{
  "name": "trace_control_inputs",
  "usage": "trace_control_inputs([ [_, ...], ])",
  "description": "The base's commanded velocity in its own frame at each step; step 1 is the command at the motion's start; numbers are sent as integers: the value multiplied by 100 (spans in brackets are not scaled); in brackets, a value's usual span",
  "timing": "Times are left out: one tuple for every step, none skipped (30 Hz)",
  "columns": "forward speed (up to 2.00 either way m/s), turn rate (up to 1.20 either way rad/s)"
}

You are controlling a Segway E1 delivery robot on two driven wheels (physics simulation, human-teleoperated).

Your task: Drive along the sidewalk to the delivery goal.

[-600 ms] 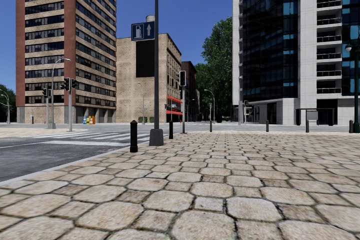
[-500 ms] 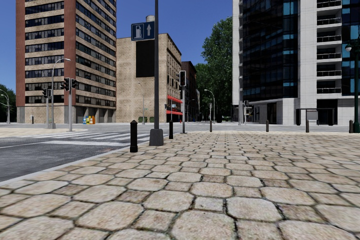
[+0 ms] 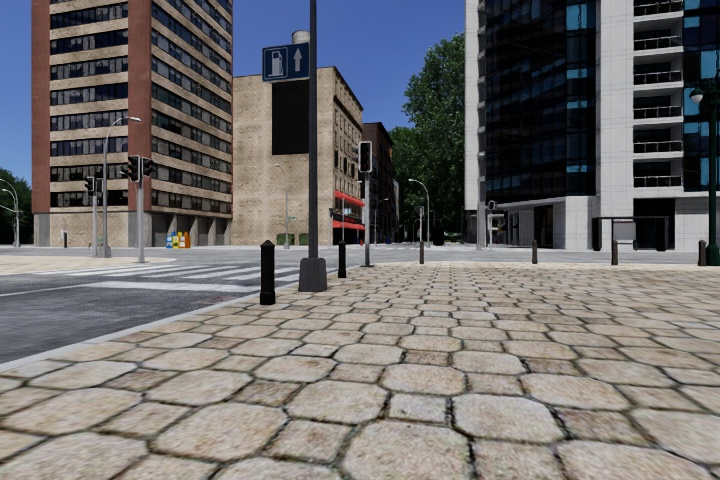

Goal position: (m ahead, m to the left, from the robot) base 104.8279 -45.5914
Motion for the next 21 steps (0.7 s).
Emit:
trace_control_inputs([
  [0,0],
  [0,0],
  [0,0],
  [0,0],
  [0,0],
  [0,0],
  [0,0],
  [0,0],
  [0,0],
  [0,0],
  [0,0],
  [0,0],
  [8,0],
  [8,0],
  [200,0],
  [200,0],
  [200,0],
  [200,0],
  [200,0],
  [200,0],
  [200,0],
])
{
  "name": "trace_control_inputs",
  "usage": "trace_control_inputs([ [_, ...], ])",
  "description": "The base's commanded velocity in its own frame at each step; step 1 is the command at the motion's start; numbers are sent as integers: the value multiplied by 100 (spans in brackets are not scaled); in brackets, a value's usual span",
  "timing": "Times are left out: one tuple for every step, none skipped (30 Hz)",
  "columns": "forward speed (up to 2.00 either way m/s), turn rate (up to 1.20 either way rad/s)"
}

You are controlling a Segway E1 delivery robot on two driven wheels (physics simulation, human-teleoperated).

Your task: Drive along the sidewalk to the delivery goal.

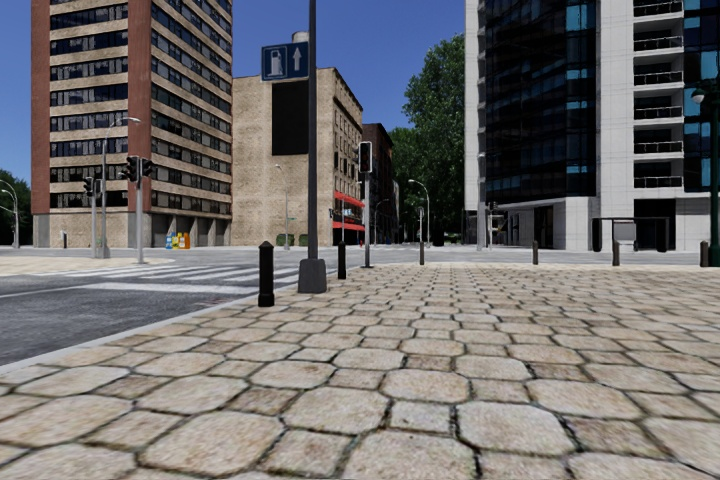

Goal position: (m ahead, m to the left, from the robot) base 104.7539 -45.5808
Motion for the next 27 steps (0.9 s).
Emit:
trace_control_inputs([
  [200,0],
  [200,0],
  [200,0],
  [200,0],
  [200,0],
  [200,0],
  [200,0],
  [194,0],
  [190,0],
  [190,0],
  [182,-7],
  [179,-15],
  [178,-16],
  [178,-16],
  [178,-17],
  [180,-17],
  [185,-17],
  [200,-17],
  [200,-17],
  [200,-17],
  [200,-18],
  [200,-22],
  [200,-25],
  [200,-25],
  [200,-27],
  [200,-28],
  [200,-28],
])
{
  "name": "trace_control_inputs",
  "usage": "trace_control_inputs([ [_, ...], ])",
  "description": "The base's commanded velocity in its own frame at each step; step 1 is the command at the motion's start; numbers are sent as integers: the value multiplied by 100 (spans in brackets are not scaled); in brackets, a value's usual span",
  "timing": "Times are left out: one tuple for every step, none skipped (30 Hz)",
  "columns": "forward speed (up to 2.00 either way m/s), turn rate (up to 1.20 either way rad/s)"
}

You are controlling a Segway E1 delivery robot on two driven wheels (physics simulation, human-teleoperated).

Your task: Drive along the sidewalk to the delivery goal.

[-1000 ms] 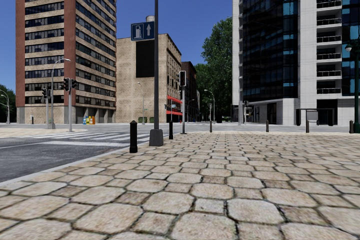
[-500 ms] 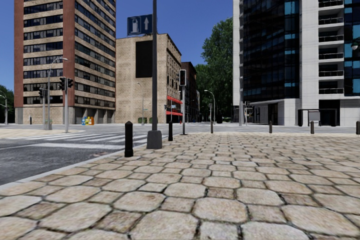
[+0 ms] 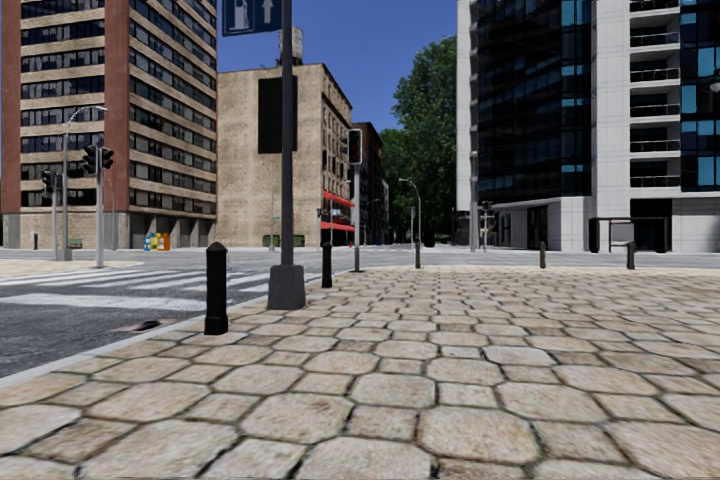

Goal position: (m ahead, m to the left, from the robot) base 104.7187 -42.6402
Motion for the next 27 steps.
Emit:
trace_control_inputs([
  [200,-29],
  [200,-29],
  [200,-31],
  [200,-35],
  [200,-37],
  [200,-38],
  [200,-38],
  [200,-39],
  [200,-39],
  [200,-39],
  [200,-39],
  [200,-39],
  [200,-39],
  [200,-39],
  [200,-39],
  [200,-39],
  [200,-39],
  [200,-39],
  [200,-39],
  [200,-39],
  [200,-39],
  [200,-39],
  [200,-39],
  [200,-39],
  [200,-39],
  [200,-39],
  [200,-39],
])
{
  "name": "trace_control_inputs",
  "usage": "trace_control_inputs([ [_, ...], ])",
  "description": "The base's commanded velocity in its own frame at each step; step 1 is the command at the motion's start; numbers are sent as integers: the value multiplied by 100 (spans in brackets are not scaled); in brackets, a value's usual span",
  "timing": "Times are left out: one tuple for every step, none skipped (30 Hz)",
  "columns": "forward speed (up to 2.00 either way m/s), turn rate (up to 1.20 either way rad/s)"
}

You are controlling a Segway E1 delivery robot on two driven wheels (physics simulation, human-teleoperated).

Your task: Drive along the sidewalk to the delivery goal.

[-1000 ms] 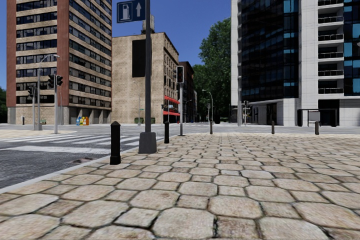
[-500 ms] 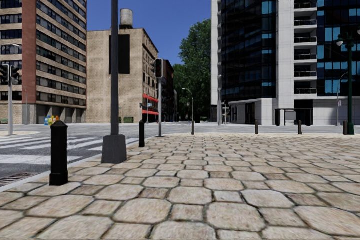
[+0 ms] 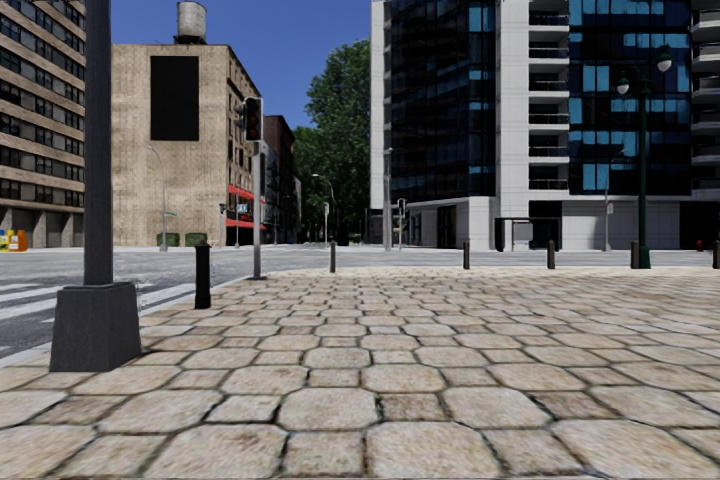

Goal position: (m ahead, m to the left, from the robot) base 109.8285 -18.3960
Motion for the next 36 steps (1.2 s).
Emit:
trace_control_inputs([
  [200,-39],
  [200,-39],
  [200,-39],
  [200,-39],
  [200,-39],
  [200,-39],
  [200,-39],
  [200,-39],
  [200,-41],
  [200,-41],
  [200,-43],
  [200,-47],
  [200,-47],
  [200,-51],
  [200,-52],
  [200,-53],
  [200,-53],
  [200,-53],
  [200,-53],
  [200,-53],
  [200,-53],
  [200,-54],
  [200,-54],
  [200,-54],
  [200,-54],
  [200,-54],
  [200,-54],
  [200,-54],
  [200,-54],
  [200,-54],
  [200,-54],
  [200,-54],
  [200,-54],
  [200,-54],
  [200,-54],
  [200,-54],
])
